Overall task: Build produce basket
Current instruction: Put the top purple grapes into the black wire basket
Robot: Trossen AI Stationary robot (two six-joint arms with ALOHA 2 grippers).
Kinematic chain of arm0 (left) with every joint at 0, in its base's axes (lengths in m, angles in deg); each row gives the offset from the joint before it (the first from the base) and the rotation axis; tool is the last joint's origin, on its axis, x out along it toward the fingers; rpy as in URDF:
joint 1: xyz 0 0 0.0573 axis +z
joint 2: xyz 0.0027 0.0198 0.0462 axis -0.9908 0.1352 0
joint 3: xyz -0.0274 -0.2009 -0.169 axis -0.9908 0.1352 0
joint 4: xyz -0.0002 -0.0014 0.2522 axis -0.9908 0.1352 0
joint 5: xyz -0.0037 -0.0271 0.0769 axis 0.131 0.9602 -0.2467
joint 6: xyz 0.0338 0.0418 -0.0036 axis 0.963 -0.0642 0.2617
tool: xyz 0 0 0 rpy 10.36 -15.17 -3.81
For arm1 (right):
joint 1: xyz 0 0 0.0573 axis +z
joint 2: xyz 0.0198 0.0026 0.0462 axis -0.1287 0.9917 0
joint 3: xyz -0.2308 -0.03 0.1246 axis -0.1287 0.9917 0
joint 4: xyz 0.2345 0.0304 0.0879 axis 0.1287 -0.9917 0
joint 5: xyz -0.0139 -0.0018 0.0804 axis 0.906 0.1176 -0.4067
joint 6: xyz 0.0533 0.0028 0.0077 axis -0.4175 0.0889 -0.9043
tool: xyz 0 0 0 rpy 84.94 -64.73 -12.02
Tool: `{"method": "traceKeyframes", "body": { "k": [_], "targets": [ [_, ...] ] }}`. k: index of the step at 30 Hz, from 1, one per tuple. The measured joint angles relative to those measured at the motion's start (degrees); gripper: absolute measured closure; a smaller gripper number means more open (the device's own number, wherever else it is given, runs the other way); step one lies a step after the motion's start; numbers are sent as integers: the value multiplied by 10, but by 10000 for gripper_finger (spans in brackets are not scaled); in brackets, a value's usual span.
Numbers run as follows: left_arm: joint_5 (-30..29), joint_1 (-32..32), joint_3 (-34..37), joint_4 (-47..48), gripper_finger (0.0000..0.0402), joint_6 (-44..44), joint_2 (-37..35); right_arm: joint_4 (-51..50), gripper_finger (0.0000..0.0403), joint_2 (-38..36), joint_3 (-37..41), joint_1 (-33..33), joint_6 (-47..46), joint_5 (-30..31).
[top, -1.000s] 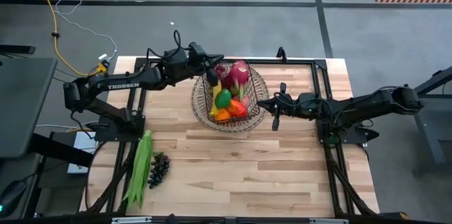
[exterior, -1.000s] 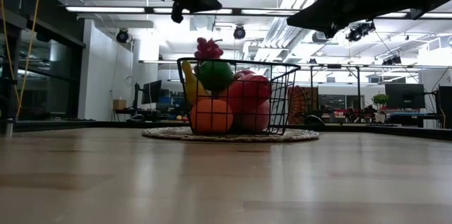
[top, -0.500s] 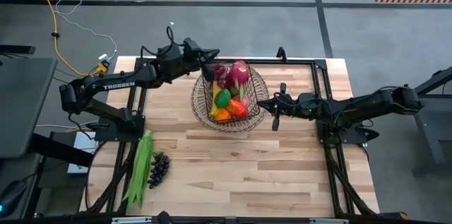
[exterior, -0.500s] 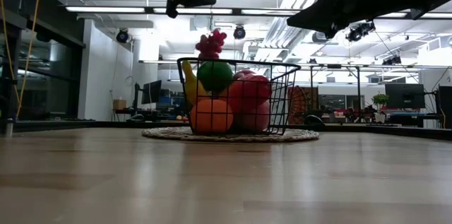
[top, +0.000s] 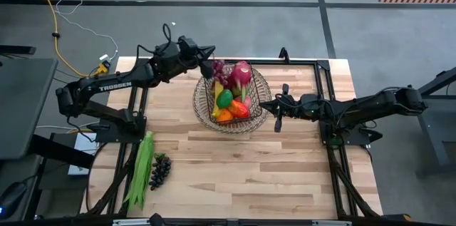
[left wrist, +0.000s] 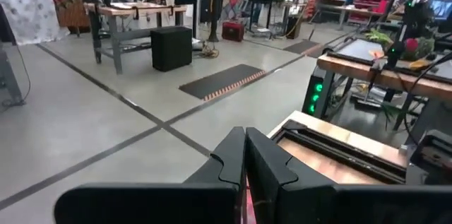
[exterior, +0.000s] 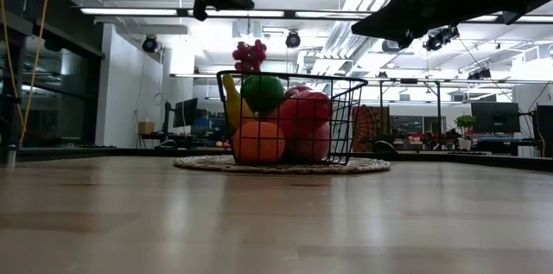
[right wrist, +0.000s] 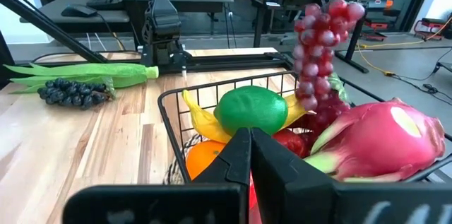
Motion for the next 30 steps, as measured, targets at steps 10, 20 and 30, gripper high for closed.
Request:
{"method": "traceKeyframes", "body": {
  "k": [10,20,30],
  "targets": [
    [2,0,0,12,401,-3,-32,0,402,0,0,0,0,0],
    [0,0,0,51,401,-3,-10,0,402,0,0,0,0,0],
    [-53,0,0,116,401,7,0,0,402,0,0,0,0,0]
  ]
}}
